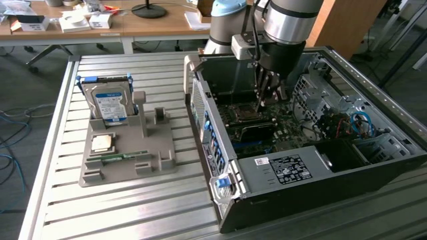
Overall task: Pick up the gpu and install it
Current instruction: 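Press down on the gpu until it lock into place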
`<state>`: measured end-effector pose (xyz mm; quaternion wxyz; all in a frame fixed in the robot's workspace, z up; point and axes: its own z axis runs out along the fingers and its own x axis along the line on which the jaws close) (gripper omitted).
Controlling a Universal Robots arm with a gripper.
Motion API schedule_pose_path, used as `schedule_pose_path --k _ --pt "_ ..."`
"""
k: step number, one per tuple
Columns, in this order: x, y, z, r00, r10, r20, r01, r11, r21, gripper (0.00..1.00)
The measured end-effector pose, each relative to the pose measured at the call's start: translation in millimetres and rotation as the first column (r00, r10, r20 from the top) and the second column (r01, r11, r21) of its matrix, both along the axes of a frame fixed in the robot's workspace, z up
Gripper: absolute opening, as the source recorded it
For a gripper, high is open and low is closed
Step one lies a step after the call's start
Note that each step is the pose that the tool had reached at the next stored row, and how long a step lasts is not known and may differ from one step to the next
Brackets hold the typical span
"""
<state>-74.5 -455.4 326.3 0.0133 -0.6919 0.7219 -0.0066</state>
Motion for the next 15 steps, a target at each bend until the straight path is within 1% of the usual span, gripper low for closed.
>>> schedule_pose_path --k 5,7,9,11,12,15 --pt "0.0 0.0 -0.1 1.0 0.0 0.0 0.0 1.0 -0.0002 0.11" --pt "0.0 0.0 -1.8 1.0 0.0 0.0 0.0 1.0 -0.0001 0.11" --pt "0.0 0.0 -4.5 1.0 0.0 -0.0001 0.0 1.0 -0.0001 0.11" --pt "0.0 0.0 -16.7 1.0 0.0 0.0 0.0 1.0 0.0 0.11" --pt "0.0 0.0 -19.1 1.0 0.0 0.0 0.0 1.0 -0.0001 0.11" --pt "-4.8 1.7 -19.4 1.0 0.0 0.0001 0.0 1.0 0.0 0.11"
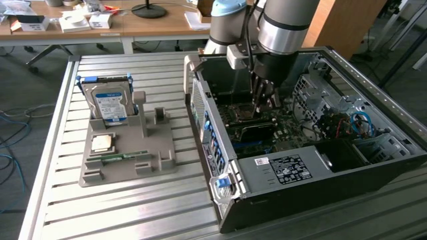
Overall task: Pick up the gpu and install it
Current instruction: 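Press down on the gpu until it lock into place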
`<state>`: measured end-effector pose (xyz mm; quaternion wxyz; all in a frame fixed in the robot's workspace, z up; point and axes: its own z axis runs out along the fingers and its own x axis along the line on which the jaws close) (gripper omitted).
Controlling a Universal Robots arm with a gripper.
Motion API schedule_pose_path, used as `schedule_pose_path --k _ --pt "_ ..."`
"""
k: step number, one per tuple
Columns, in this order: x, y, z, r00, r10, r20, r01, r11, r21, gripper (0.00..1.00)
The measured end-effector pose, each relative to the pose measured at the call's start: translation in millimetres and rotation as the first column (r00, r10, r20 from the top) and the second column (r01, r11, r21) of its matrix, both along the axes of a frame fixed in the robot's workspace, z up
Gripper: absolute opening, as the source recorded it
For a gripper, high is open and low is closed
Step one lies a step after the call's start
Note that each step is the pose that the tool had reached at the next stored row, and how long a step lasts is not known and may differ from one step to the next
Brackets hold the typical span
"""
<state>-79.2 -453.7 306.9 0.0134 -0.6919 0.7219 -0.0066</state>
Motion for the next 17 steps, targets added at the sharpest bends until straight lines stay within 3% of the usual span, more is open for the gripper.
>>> schedule_pose_path --k 9,17 --pt "-5.1 2.8 -0.6 1.0 0.0 -0.0001 0.0 1.0 -0.0002 0.11" --pt "-5.1 2.8 -10.5 1.0 0.0 -0.0001 0.0 1.0 -0.0002 0.11"
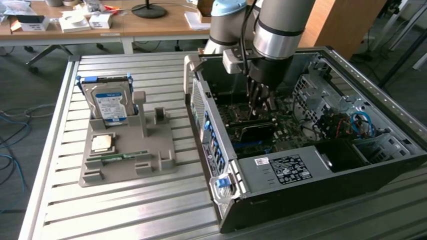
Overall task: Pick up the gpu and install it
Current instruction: 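Press down on the gpu until it lock into place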
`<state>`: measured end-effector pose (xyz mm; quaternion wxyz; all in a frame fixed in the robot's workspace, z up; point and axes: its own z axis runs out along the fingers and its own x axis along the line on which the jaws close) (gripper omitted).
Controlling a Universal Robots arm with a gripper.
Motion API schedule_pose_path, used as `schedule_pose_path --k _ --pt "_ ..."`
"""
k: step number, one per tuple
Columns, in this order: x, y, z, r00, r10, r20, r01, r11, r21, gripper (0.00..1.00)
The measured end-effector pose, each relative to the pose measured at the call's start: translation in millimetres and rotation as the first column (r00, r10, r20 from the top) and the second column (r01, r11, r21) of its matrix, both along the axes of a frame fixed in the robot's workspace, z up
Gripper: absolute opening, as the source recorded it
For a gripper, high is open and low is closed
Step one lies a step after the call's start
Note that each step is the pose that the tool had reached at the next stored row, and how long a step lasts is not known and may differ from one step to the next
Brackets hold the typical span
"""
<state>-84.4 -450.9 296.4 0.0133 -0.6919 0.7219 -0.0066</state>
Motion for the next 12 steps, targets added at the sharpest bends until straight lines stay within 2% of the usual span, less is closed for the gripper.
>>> schedule_pose_path --k 5,9,12 --pt "0.0 0.0 -0.1 1.0 0.0 0.0001 0.0 1.0 0.0002 0.11" --pt "0.0 2.8 -0.2 1.0 0.0 0.0001 0.0 1.0 0.0003 0.11" --pt "0.0 3.1 -0.2 1.0 0.0 0.0001 0.0 1.0 0.0003 0.11"
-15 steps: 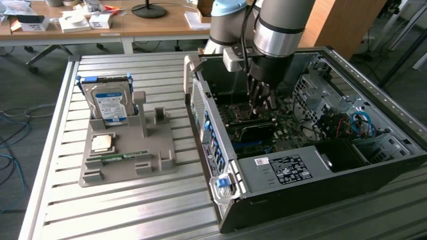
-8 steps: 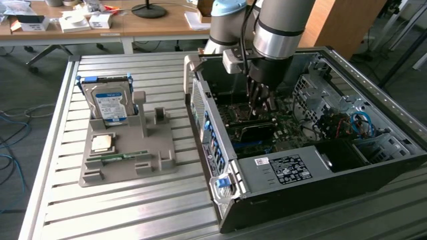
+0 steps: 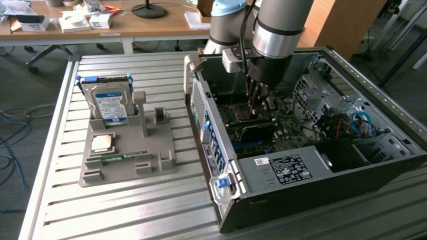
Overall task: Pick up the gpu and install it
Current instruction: 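Press down on the gpu until it lock into place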
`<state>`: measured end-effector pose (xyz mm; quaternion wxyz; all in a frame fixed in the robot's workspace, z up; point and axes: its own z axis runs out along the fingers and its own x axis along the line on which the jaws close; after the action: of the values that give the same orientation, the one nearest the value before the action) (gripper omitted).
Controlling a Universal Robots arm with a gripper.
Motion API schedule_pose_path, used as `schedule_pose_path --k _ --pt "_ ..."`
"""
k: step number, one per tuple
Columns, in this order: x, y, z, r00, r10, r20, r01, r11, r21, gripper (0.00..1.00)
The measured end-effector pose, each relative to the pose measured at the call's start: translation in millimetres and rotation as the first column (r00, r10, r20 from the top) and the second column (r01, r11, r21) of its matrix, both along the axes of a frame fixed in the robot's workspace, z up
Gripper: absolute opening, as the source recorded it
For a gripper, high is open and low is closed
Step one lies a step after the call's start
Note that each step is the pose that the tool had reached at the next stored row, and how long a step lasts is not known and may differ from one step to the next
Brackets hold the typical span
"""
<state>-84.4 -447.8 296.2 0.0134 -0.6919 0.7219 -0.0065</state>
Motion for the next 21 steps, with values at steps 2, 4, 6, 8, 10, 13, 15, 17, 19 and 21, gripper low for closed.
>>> schedule_pose_path --k 2,4,6,8,10,13,15,17,19,21 --pt "0.0 0.0 -1.2 1.0 0.0 0.0001 0.0 1.0 0.0002 0.11" --pt "0.0 0.0 -3.4 1.0 0.0 0.0 0.0 1.0 0.0 0.11" --pt "0.0 0.0 -5.6 1.0 0.0 0.0 0.0 1.0 0.0001 0.11" --pt "0.0 0.0 -7.8 1.0 0.0 0.0 0.0 1.0 0.0 0.11" --pt "0.0 0.0 -9.9 1.0 0.0 0.0 0.0 1.0 0.0 0.11" --pt "0.0 0.0 -10.5 1.0 0.0 0.0 0.0 1.0 0.0 0.11" --pt "0.0 0.0 -10.9 1.0 0.0 0.0001 0.0 1.0 0.0 0.11" --pt "0.0 0.0 -11.1 1.0 0.0 0.0 0.0 1.0 -0.0001 0.11" --pt "0.0 0.0 -11.2 1.0 0.0 0.0 0.0 1.0 0.0 0.11" --pt "0.0 0.0 -11.5 1.0 0.0 0.0001 0.0 1.0 0.0001 0.11"
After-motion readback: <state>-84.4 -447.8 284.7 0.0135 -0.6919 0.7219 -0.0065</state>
